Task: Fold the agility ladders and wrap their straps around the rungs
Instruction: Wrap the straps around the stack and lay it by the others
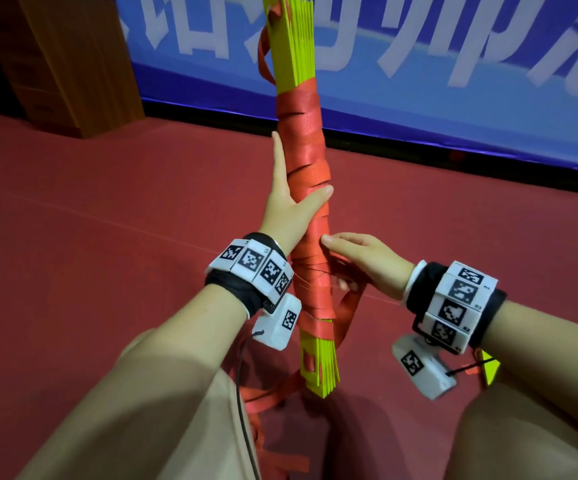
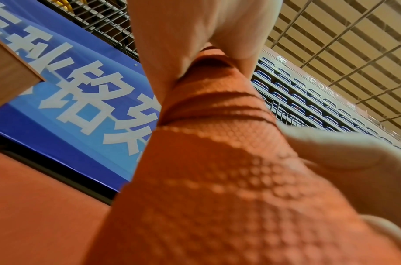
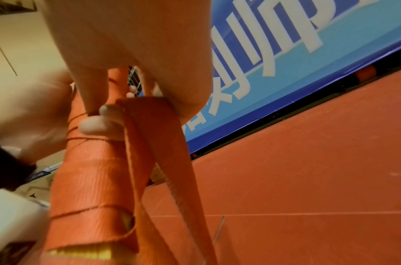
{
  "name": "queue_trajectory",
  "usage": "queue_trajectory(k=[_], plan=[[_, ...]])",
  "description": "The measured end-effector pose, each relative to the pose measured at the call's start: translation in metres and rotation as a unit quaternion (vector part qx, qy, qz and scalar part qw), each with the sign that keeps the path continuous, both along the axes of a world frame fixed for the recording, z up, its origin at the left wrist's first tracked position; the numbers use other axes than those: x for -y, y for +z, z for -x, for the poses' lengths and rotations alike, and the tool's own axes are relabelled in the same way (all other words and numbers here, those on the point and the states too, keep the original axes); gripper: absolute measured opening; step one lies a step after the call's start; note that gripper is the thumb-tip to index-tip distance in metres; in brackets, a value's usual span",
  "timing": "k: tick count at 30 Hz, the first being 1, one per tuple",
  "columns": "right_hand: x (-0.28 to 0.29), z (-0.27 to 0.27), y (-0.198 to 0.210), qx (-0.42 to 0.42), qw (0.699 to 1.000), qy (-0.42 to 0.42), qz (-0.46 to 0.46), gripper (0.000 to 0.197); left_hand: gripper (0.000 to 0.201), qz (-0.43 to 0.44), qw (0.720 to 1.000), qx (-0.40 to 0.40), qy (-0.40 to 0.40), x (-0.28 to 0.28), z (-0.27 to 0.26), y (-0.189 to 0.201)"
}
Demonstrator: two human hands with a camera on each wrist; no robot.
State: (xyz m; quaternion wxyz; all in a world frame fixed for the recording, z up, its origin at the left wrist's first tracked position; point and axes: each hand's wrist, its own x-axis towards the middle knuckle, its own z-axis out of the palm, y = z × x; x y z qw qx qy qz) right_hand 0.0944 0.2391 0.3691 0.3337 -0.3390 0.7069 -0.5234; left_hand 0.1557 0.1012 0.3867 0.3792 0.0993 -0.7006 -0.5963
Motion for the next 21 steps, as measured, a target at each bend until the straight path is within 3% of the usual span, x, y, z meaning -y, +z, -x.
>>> queue_trajectory(k=[3,5,9,12,13,16,17,21], plan=[[-0.002,0.012,0.001,-0.002,1.0,0.021,-0.006,0.01,0.101,0.026,1.0,0.001,0.0,0.005,0.007,-0.002],[-0.003,0.02,0.0,-0.022,1.0,0.014,0.008,0.011,0.101,0.042,0.999,0.007,0.0,0.008,0.012,-0.004],[0.002,0.019,-0.003,-0.104,0.994,-0.041,0.023,0.016,0.102,0.056,0.998,0.014,0.022,0.01,0.019,-0.007],[0.01,0.012,-0.01,-0.154,0.984,-0.086,0.03,0.008,0.101,0.049,0.996,0.016,0.072,0.009,0.026,-0.01],[0.012,0.01,-0.011,-0.175,0.98,-0.088,0.022,0.013,0.101,0.043,0.995,0.014,0.087,0.008,0.027,-0.011],[0.014,0.009,-0.015,-0.271,0.959,-0.064,-0.044,0.056,0.103,0.02,0.993,0.018,0.118,0.005,0.031,-0.014],[0.015,0.009,-0.015,-0.297,0.951,-0.063,-0.055,0.059,0.103,0.01,0.993,0.024,0.117,0.004,0.032,-0.015],[0.014,0.015,-0.013,-0.262,0.963,-0.055,-0.027,0.04,0.094,-0.072,0.995,0.025,0.07,0.004,0.029,-0.011]])
